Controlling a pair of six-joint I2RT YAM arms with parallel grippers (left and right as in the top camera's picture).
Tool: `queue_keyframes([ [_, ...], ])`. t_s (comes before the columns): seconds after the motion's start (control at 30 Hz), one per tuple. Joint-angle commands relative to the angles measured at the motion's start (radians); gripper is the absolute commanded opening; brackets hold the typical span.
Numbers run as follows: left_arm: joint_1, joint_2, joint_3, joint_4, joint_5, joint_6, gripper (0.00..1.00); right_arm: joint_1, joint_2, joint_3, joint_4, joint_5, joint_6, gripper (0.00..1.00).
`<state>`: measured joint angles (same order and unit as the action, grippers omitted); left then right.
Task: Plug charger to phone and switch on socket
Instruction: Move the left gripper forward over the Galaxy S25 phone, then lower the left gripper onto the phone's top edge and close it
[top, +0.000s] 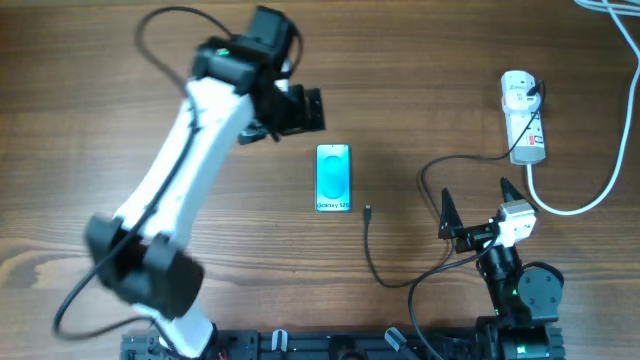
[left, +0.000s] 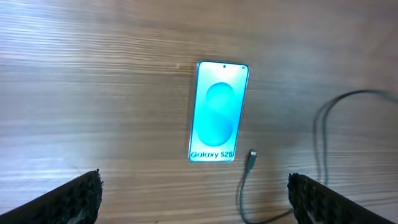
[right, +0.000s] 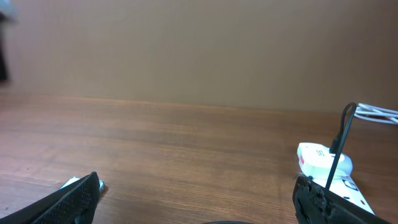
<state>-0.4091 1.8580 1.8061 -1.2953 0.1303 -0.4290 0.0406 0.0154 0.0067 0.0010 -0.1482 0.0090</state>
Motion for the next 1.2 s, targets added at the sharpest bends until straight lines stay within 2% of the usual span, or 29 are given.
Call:
queue_keyframes([
  [0.0, -0.061, 0.09, 0.014, 0.026, 0.0, -0.025, 1.0, 0.005, -0.008, 0.0, 0.006, 0.01, -0.008, 1.0],
  [0.1, -0.095, 0.145, 0.01, 0.047, 0.002, -0.034, 1.0, 0.005, -0.008, 0.0, 0.006, 0.01, -0.008, 1.0],
  [0.23, -0.134, 0.213, 0.009, 0.082, -0.004, -0.106, 1.0, 0.005, -0.008, 0.0, 0.006, 0.01, -0.008, 1.0],
  [0.4, -0.15, 0.282, 0.006, 0.103, -0.006, -0.107, 1.0, 0.005, -0.008, 0.0, 0.006, 0.01, -0.008, 1.0],
  [1.17, -0.166, 0.356, -0.007, 0.14, -0.039, -0.102, 1.0, 0.005, -0.008, 0.0, 0.006, 0.01, -0.007, 1.0],
])
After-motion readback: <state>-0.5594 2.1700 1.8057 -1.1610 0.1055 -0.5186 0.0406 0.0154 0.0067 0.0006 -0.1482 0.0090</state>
